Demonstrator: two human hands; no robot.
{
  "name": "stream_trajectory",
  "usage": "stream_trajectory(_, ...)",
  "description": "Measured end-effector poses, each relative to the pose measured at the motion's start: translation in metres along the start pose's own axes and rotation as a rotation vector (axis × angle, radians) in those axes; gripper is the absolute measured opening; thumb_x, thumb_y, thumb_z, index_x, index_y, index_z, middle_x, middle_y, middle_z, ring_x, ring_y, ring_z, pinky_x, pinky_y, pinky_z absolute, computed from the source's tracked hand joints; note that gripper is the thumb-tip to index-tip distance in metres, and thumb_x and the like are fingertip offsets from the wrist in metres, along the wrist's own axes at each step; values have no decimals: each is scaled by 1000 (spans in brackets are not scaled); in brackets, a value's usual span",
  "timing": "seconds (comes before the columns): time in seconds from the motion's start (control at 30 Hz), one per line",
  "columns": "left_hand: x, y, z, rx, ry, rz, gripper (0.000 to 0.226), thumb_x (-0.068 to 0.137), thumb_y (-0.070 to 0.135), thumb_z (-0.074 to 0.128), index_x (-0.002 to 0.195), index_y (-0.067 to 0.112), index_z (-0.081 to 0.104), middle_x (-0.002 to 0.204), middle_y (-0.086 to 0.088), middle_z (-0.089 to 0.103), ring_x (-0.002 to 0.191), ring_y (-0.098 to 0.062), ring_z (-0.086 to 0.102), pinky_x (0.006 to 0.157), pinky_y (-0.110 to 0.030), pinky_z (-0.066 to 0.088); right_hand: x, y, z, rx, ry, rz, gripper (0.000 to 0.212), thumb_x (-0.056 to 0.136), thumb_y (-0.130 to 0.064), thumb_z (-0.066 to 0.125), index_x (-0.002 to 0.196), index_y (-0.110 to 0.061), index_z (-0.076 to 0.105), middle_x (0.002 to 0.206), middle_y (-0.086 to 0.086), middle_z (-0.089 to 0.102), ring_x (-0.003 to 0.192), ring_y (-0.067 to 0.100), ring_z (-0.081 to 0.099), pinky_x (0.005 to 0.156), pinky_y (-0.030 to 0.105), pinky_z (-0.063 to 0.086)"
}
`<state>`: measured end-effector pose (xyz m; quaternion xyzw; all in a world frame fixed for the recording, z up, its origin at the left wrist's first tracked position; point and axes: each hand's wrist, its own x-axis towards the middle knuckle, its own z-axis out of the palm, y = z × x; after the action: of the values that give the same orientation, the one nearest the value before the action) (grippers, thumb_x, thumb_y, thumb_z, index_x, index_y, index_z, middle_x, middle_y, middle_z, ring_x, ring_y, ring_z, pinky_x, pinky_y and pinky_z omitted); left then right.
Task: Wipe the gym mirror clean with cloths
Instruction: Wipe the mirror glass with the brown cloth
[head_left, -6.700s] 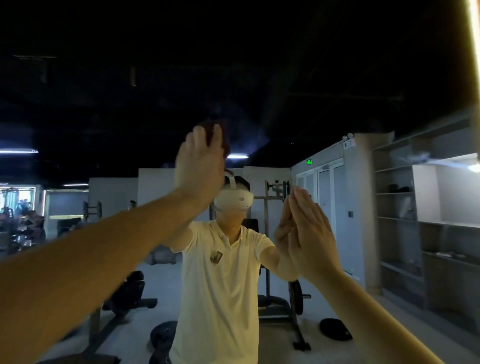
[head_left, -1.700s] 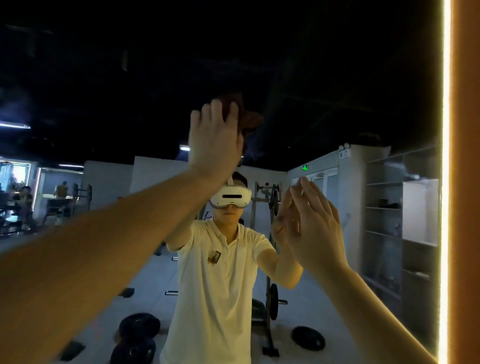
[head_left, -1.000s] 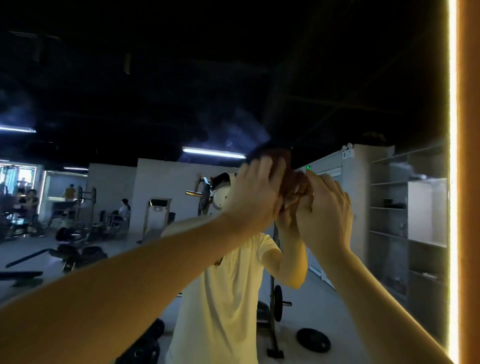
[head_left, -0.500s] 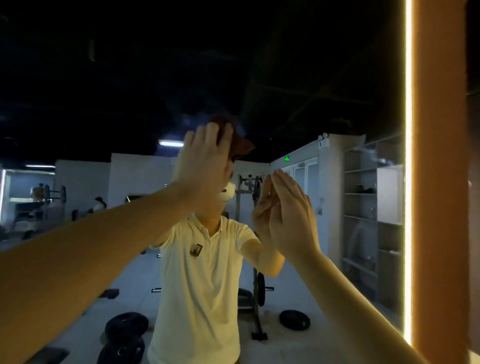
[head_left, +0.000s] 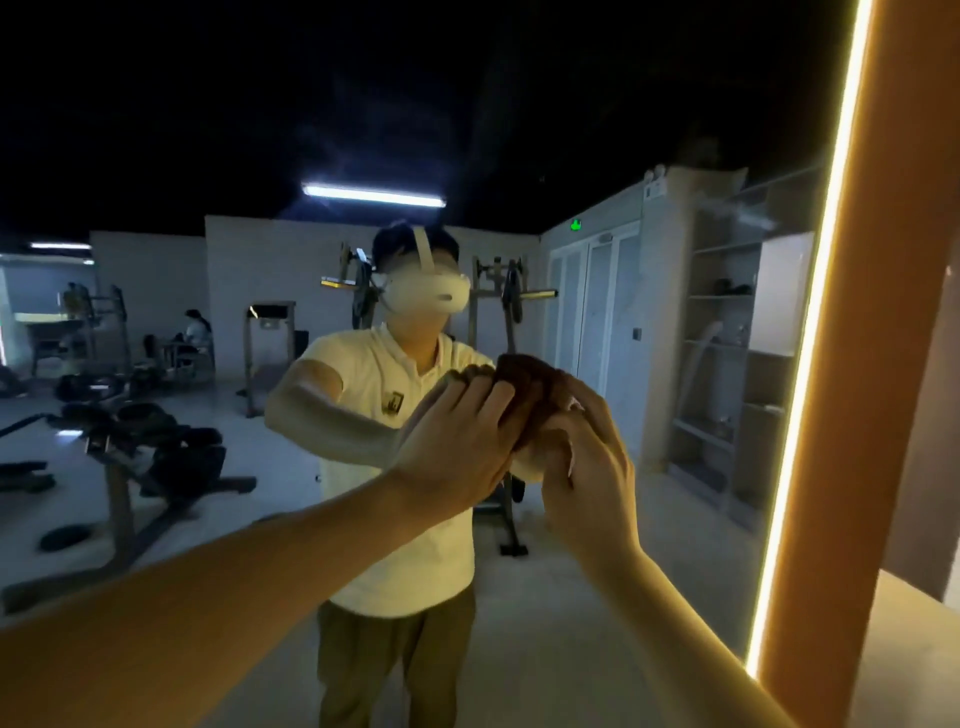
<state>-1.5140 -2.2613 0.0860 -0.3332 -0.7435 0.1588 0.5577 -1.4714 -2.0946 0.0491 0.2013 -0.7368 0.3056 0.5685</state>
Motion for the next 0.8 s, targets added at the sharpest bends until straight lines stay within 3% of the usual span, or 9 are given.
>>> stream_trajectory(0.17,-83,40,15,-89,-128,51,52,89,29,62,137,9,60,112,-12,54,96,-29,54,87,-45,54,-76,0,10,-170,-184,63,29,92,-23,42,79,-15,67,160,6,40,146,29,41,110,49,45)
stream_trajectory(0.37,-163,88,34,-219,-260,37,69,76,26,84,136,8,53,112,-13,55,94,-29,57,82,-43,55,-143,-10,11,-235,-392,87,22,93,-17,50,81,-17,68,167,7,29,156,27,22,116,48,39)
stream_trajectory(0.47,-197,111,42,-247,-297,35,69,79,16,73,145,9,51,110,-14,54,91,-31,54,79,-43,54,-184,-13,5,-266,-516,194,14,89,-11,59,92,-21,69,170,5,18,150,31,35,113,45,43)
stream_trajectory(0.57,-229,131,48,-239,-410,79,72,83,16,61,153,10,47,117,-17,48,95,-34,51,83,-45,52,-242,-19,-7,-272,-573,359,27,84,-2,72,101,-22,69,169,6,19,138,35,49,106,34,43)
stream_trajectory(0.67,-248,162,43,-301,-552,-22,66,83,17,73,147,12,56,124,-18,52,101,-36,56,85,-45,53,-293,-30,-33,-264,-601,439,30,82,2,76,105,-17,70,167,9,25,133,39,54,103,36,46)
stream_trajectory(0.8,-266,241,12,-637,-724,-201,57,68,25,93,120,13,75,117,-17,64,98,-37,67,75,-44,59,-357,-42,-90,-343,-584,613,30,86,4,68,109,-14,70,168,5,24,140,29,48,98,42,56)
